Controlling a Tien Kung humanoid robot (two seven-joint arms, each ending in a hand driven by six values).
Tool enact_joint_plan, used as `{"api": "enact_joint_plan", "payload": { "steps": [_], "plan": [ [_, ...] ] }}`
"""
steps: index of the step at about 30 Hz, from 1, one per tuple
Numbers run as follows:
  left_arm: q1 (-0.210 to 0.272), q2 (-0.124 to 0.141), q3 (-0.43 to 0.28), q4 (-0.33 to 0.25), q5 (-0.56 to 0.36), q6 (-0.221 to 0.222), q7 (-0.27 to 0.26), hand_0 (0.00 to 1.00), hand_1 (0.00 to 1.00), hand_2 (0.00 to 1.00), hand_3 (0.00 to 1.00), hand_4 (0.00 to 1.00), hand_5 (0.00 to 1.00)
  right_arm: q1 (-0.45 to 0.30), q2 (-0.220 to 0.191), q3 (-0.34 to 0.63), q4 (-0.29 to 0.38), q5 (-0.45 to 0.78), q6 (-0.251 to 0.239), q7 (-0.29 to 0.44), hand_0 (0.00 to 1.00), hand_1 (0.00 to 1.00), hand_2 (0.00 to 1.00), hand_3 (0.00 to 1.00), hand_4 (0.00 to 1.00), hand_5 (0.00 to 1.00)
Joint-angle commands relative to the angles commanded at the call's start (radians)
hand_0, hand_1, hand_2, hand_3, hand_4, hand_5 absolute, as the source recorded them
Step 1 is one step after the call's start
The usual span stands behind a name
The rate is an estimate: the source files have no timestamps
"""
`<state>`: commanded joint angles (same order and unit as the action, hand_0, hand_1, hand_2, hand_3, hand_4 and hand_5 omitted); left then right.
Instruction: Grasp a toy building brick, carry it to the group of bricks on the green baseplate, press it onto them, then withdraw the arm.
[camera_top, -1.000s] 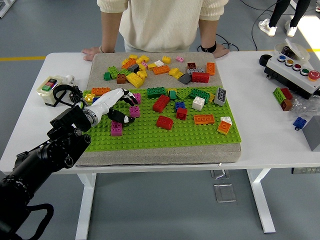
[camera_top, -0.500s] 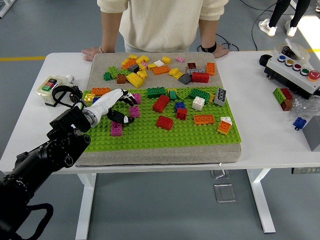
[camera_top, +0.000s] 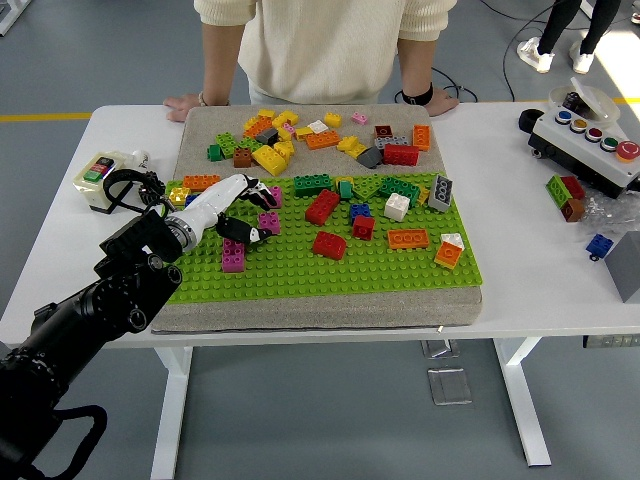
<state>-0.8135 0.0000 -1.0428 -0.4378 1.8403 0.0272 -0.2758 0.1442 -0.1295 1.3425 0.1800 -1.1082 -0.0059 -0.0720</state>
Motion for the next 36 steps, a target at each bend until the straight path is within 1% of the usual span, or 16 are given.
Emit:
{"api": "enact_joint_plan", "payload": {
  "steps": [3, 4, 15, 16, 21, 22, 27, 28, 33, 34, 36],
  "plan": [
    [0.0, 0.0, -0.003, -0.004, -0.009, 0.001, -0.001, 0.732, 0.669, 0.59, 0.565, 0.863, 0.013, -0.001, 0.0, 0.0, 0.0, 0.0, 0.0, 0.0, 0.752, 0.674, 0.724, 0.658, 0.912, 0.486],
    [0.0, 0.0, -0.002, -0.003, -0.01, 0.001, -0.001, 0.724, 0.644, 0.583, 0.555, 0.839, 0.008, -0.001, 0.0, 0.0, 0.0, 0.0, 0.0, 0.0, 0.751, 0.674, 0.725, 0.657, 0.912, 0.486],
    [0.0, 0.0, 0.01, 0.016, -0.015, -0.006, -0.001, 0.713, 0.642, 0.583, 0.552, 0.841, 0.004, -0.001, 0.0, 0.004, 0.0, 0.003, -0.001, 0.0, 0.751, 0.674, 0.725, 0.658, 0.912, 0.486],
    [0.0, 0.0, 0.01, 0.016, -0.015, -0.005, -0.001, 0.696, 0.632, 0.579, 0.546, 0.815, 0.003, -0.001, 0.0, 0.004, 0.0, 0.003, -0.001, 0.0, 0.751, 0.674, 0.724, 0.657, 0.912, 0.486],
    [0.0, 0.0, 0.013, 0.014, -0.02, -0.001, -0.003, 0.696, 0.632, 0.579, 0.546, 0.815, 0.003, 0.0, 0.001, 0.004, 0.0, 0.003, -0.003, 0.001, 0.751, 0.674, 0.724, 0.657, 0.912, 0.486],
    [0.0, 0.0, 0.014, 0.014, -0.02, 0.001, -0.004, 0.659, 0.608, 0.576, 0.541, 0.781, 0.002, 0.0, 0.001, 0.004, 0.0, 0.004, -0.003, 0.001, 0.751, 0.674, 0.725, 0.655, 0.911, 0.485],
    [0.002, 0.0, 0.019, 0.016, -0.021, 0.005, -0.008, 0.659, 0.608, 0.576, 0.541, 0.781, 0.002, -0.001, 0.001, 0.002, 0.0, 0.004, -0.004, 0.001, 0.751, 0.674, 0.725, 0.655, 0.911, 0.485],
    [0.003, 0.0, 0.021, 0.017, -0.02, 0.007, -0.01, 0.628, 0.589, 0.568, 0.534, 0.743, 0.002, -0.002, 0.001, 0.001, 0.0, 0.004, -0.004, 0.001, 0.752, 0.674, 0.725, 0.656, 0.911, 0.484],
    [0.005, 0.0, 0.029, 0.02, -0.02, 0.013, -0.015, 0.628, 0.589, 0.568, 0.534, 0.743, 0.002, -0.002, 0.002, 0.0, 0.0, 0.005, -0.004, 0.001, 0.752, 0.674, 0.725, 0.656, 0.911, 0.484],
    [0.006, 0.0, 0.03, 0.02, -0.021, 0.014, -0.016, 0.613, 0.577, 0.557, 0.527, 0.693, 0.002, -0.002, 0.002, -0.001, 0.0, 0.005, -0.003, 0.001, 0.751, 0.674, 0.725, 0.657, 0.912, 0.485],
    [0.006, 0.0, 0.03, 0.017, -0.024, 0.017, -0.018, 0.613, 0.577, 0.557, 0.527, 0.693, 0.002, -0.003, 0.002, -0.001, 0.0, 0.005, -0.003, 0.0, 0.751, 0.674, 0.725, 0.657, 0.912, 0.485]
  ]
}}
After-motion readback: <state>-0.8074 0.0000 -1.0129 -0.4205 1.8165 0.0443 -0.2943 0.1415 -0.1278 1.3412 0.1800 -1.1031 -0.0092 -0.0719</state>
